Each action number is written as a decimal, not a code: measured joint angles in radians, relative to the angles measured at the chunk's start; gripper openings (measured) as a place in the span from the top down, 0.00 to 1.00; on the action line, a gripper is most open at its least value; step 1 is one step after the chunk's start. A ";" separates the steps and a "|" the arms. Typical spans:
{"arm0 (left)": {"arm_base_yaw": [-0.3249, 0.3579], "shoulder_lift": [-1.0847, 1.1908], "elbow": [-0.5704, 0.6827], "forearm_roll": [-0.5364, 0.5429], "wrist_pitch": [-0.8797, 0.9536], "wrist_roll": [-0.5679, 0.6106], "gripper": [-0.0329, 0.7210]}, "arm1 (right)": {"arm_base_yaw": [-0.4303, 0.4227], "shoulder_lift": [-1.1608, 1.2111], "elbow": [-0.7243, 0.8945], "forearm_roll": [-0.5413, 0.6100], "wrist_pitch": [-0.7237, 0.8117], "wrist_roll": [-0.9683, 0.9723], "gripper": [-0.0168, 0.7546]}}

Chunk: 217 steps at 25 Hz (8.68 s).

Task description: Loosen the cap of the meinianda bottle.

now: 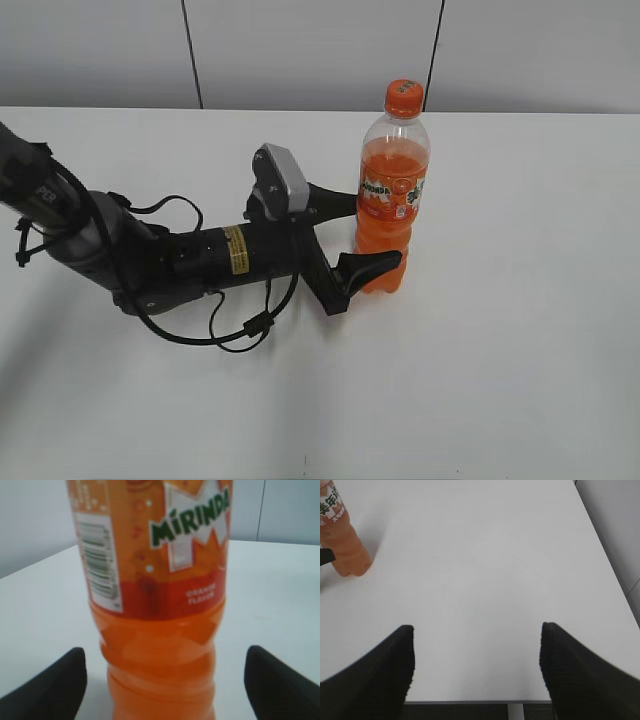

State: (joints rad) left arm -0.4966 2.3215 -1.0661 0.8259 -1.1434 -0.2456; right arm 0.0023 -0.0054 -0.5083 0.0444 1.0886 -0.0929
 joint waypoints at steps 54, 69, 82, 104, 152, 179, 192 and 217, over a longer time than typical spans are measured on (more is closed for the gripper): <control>-0.072 0.060 -0.097 -0.142 0.017 -0.028 0.20 | 0.000 0.000 0.000 0.000 0.000 0.000 0.22; -0.072 0.060 -0.097 -0.138 -0.007 -0.028 0.43 | 0.000 0.000 0.000 0.000 0.000 0.000 0.22; 0.025 0.047 -0.097 0.076 -0.045 -0.116 0.43 | 0.000 0.000 0.000 0.000 0.000 0.000 0.22; 0.148 -0.162 0.170 0.270 -0.004 -0.156 0.43 | 0.000 0.000 0.000 0.000 0.000 0.000 0.22; 0.132 -0.035 0.160 0.196 -0.147 -0.097 0.43 | 0.000 0.000 0.000 -0.001 0.000 0.000 0.22; 0.131 -0.034 0.160 0.182 -0.147 -0.097 0.43 | 0.000 0.899 -0.436 0.260 0.018 -0.116 0.22; 0.131 -0.034 0.160 0.180 -0.147 -0.097 0.43 | 0.000 1.214 -0.619 0.326 0.050 -0.133 0.22; 0.131 -0.034 0.160 0.180 -0.147 -0.097 0.43 | 0.471 1.709 -1.151 0.272 0.094 0.167 0.22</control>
State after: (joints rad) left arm -0.3658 2.2873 -0.9065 1.0057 -1.2902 -0.3429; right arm 0.4735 1.7039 -1.6598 0.3161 1.1828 0.0742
